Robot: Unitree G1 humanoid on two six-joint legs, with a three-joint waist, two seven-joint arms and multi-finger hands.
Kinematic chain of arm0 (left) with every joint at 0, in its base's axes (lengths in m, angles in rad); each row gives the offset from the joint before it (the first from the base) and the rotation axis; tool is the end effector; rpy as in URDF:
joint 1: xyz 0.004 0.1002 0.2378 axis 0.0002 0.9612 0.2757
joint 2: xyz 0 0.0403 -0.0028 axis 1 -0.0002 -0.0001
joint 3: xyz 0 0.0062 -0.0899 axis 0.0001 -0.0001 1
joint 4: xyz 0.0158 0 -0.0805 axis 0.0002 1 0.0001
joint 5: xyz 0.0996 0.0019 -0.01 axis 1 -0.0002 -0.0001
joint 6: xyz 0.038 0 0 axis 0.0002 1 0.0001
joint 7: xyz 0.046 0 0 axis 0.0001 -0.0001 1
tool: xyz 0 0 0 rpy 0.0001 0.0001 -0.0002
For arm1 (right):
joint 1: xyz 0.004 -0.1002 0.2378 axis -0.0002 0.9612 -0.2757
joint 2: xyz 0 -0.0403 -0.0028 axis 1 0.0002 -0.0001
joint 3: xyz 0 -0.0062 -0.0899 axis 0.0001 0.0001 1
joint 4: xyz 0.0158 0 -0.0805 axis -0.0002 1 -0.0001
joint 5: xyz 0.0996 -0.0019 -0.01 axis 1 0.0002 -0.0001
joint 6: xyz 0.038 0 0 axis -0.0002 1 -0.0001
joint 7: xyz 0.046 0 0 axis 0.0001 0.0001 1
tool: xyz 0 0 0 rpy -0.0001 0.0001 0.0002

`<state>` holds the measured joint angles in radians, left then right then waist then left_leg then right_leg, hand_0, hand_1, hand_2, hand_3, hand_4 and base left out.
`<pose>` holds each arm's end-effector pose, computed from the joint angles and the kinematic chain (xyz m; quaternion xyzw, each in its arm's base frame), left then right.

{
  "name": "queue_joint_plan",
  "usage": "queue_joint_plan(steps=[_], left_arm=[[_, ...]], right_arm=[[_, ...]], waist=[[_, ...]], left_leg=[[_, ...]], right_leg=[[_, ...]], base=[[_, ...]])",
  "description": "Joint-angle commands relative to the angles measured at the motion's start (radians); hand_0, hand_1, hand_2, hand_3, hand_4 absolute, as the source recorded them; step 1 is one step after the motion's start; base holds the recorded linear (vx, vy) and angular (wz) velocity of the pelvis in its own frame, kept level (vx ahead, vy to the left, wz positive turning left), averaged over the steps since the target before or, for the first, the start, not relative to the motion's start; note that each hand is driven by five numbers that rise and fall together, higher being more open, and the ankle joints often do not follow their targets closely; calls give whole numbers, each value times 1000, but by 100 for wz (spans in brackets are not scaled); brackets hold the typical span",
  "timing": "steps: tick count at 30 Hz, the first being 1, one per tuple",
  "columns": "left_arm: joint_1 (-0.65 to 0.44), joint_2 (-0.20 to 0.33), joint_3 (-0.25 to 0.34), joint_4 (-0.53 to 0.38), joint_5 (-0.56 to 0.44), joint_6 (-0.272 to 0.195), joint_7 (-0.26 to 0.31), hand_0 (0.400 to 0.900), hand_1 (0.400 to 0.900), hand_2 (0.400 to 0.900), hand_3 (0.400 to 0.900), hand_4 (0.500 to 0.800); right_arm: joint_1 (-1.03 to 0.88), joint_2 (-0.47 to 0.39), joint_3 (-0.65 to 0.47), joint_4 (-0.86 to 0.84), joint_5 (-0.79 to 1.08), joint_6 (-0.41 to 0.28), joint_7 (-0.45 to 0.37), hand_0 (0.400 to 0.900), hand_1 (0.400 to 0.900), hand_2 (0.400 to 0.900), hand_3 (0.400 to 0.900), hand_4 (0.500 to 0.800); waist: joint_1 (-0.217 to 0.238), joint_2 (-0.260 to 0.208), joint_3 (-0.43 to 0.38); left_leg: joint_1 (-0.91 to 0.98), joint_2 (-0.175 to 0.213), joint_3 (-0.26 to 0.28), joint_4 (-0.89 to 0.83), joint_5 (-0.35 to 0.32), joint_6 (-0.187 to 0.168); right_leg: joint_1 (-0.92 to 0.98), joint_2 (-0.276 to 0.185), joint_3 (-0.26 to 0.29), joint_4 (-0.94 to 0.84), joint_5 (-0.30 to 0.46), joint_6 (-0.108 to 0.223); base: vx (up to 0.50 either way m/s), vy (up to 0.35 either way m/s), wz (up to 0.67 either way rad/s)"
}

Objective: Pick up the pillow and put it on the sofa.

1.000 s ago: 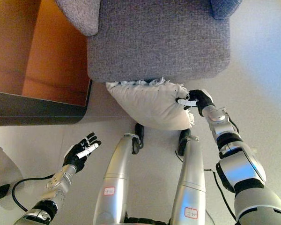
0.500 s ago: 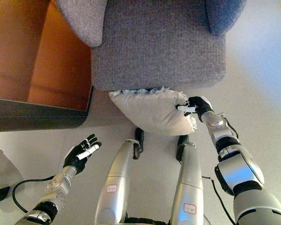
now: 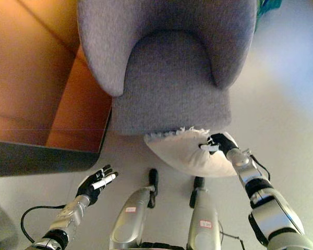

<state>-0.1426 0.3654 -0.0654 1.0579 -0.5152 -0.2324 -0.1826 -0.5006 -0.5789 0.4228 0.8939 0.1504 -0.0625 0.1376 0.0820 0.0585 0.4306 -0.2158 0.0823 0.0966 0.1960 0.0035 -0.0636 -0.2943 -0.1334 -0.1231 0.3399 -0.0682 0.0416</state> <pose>0.1564 0.2593 -0.0529 -0.0592 0.2984 0.0874 0.9486 0.2635 -0.2520 0.0374 -0.2902 0.2200 0.0906 0.9269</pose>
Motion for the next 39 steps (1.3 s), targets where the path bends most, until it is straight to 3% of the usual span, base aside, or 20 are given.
queue_joint_plan(steps=[1, 6, 11, 15, 18, 20, 24, 29, 39], left_arm=[[82, 59, 17, 33, 71, 3, 44, 900, 900, 900, 900, 800], [122, 53, 64, 47, 92, 38, 50, 900, 900, 900, 900, 800], [119, 62, 76, 101, 120, 48, 43, 900, 900, 900, 900, 800], [119, 72, 68, 123, 138, 54, 38, 900, 900, 900, 900, 800], [125, 78, 49, 149, 181, 45, 34, 900, 900, 900, 900, 800], [126, 84, 39, 153, 151, 57, 44, 900, 900, 900, 900, 800], [118, 113, 37, 158, 134, 84, 34, 900, 900, 900, 900, 800], [118, 119, 24, 164, 97, 86, 29, 900, 900, 900, 900, 800], [141, 103, 12, 166, 67, 68, 5, 900, 900, 900, 900, 800]], right_arm=[[39, -35, -63, -216, -43, -34, 46, 400, 400, 400, 400, 500], [116, -133, -94, -489, -184, 8, 103, 400, 400, 400, 400, 500], [10, -289, -103, -624, -220, 3, 158, 400, 400, 400, 400, 500], [-206, -418, -60, -603, -154, 4, 179, 400, 400, 400, 400, 500], [-394, -453, 24, -544, -124, 0, 163, 400, 400, 400, 400, 500], [-514, -477, 94, -508, -102, 4, 162, 400, 400, 400, 400, 500], [-700, -468, 210, -404, -87, 8, 147, 400, 400, 400, 400, 500], [-883, -395, 340, -202, -59, 16, 143, 400, 400, 400, 400, 500], [-1001, -318, 400, 161, -20, -21, 193, 400, 400, 400, 400, 500]], waist=[[-34, -89, -206], [-63, -120, -295], [-76, -136, -347], [-66, -154, -372], [-53, -161, -386], [-47, -159, -393], [-26, -160, -403], [5, -160, -411], [71, -189, -424]], left_leg=[[44, -40, 34, -11, -54, 19], [142, -17, 77, -85, -51, 21], [200, -5, 95, -133, -48, 18], [223, 0, 101, -150, -52, 15], [235, 0, 103, -170, -49, 10], [243, 2, 104, -189, -41, 6], [251, 7, 102, -220, -25, -2], [259, 16, 107, -239, -10, -10], [244, 36, 97, -260, 23, -22]], right_leg=[[160, -17, -90, -173, 1, 19], [235, -26, -94, -234, 32, 50], [267, -24, -91, -249, 38, 68], [286, -26, -95, -274, 48, 78], [299, -36, -101, -299, 63, 89], [301, -43, -104, -309, 73, 98], [308, -59, -128, -325, 92, 113], [318, -72, -161, -334, 103, 120], [353, -61, -218, -361, 97, 112]], base=[[190, 33, -24], [113, 34, -26], [56, 23, -18], [1, -20, -12], [-15, 7, -6], [0, 0, 0], [-18, -2, 3], [7, 22, 10], [83, -20, 36]])
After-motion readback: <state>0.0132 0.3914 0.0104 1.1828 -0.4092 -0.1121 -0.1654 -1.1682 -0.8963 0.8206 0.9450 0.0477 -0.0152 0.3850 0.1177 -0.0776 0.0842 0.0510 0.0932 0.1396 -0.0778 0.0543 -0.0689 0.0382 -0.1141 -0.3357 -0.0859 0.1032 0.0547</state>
